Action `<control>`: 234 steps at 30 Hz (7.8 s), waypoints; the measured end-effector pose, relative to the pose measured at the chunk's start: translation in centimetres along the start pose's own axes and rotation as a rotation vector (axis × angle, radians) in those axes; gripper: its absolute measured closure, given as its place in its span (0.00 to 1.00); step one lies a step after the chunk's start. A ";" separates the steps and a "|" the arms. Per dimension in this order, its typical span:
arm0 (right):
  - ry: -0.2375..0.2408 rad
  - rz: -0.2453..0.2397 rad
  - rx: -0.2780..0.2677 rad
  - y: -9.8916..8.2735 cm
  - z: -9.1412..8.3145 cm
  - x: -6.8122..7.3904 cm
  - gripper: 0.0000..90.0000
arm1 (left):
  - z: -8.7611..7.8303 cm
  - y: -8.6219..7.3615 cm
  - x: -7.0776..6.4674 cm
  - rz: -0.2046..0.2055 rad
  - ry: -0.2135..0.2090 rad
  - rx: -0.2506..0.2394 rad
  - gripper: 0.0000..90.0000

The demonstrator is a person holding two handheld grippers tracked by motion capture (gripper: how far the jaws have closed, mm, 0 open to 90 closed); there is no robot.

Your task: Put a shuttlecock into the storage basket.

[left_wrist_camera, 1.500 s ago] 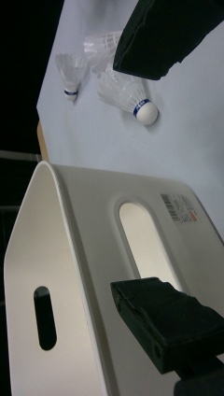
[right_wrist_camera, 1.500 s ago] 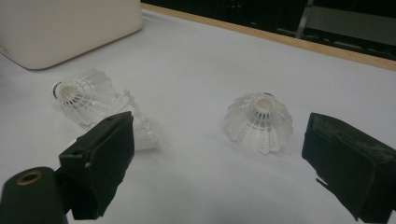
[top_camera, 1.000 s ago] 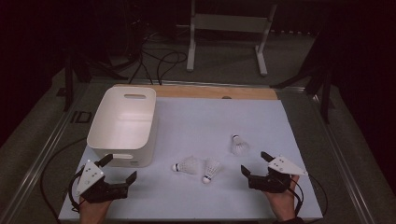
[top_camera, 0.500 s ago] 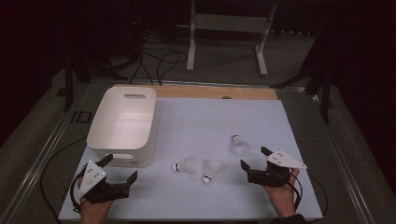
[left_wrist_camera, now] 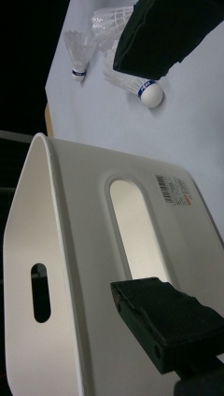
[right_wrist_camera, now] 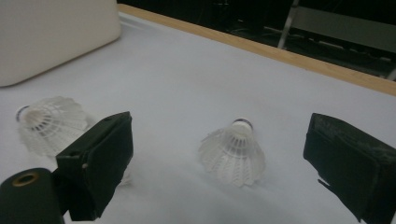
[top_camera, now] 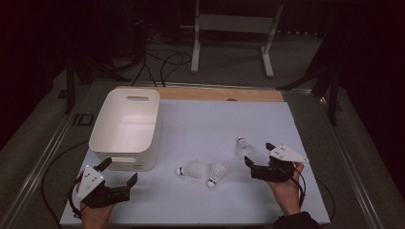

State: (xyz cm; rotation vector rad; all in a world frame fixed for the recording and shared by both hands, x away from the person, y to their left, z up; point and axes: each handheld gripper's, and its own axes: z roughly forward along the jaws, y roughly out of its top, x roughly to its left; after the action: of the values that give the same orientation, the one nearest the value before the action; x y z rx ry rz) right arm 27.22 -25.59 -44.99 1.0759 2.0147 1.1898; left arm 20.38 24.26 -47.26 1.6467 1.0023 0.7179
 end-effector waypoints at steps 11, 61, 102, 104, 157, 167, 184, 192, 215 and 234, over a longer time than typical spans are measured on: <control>-0.011 0.028 -0.002 0.6 0.9 -0.9 0.09 | 0.3 0.0 -0.2 0.026 0.004 0.026 0.00; -0.023 0.007 0.192 -1.9 6.7 -3.3 0.21 | 0.5 -0.2 -0.3 0.050 0.004 0.037 0.00; -0.050 -0.054 0.280 -2.5 9.3 -2.9 0.98 | 0.5 -0.2 -0.4 0.053 0.003 0.041 0.00; -0.051 -0.046 0.286 -2.3 9.2 -2.9 0.98 | 0.5 -0.2 -0.4 0.053 0.003 0.040 0.00; -0.061 -0.006 0.224 3.4 6.6 -0.6 0.99 | 0.6 -0.2 -0.6 0.067 0.003 0.053 0.00; -0.046 -0.012 0.196 5.1 6.5 -0.4 0.99 | 0.6 -0.3 -0.6 0.068 0.002 0.055 0.00; 0.003 0.011 0.163 7.0 6.6 0.3 0.99 | 0.8 -0.3 -0.7 0.072 -0.005 0.059 0.00; 0.020 0.024 0.146 7.5 6.7 0.7 0.99 | 0.8 -0.4 -0.7 0.076 -0.009 0.065 0.00; 0.058 0.005 0.116 9.0 6.6 1.9 0.99 | 0.9 -0.4 -0.7 0.079 -0.008 0.066 0.00; 0.091 0.005 0.082 10.5 6.4 2.6 0.99 | 0.9 -0.4 -0.8 0.083 -0.004 0.072 0.00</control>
State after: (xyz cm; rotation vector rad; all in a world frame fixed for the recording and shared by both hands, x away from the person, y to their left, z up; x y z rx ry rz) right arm 34.57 -17.50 -38.66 1.0836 2.1480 1.1876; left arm 20.72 23.22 -47.89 1.7600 0.9712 0.7414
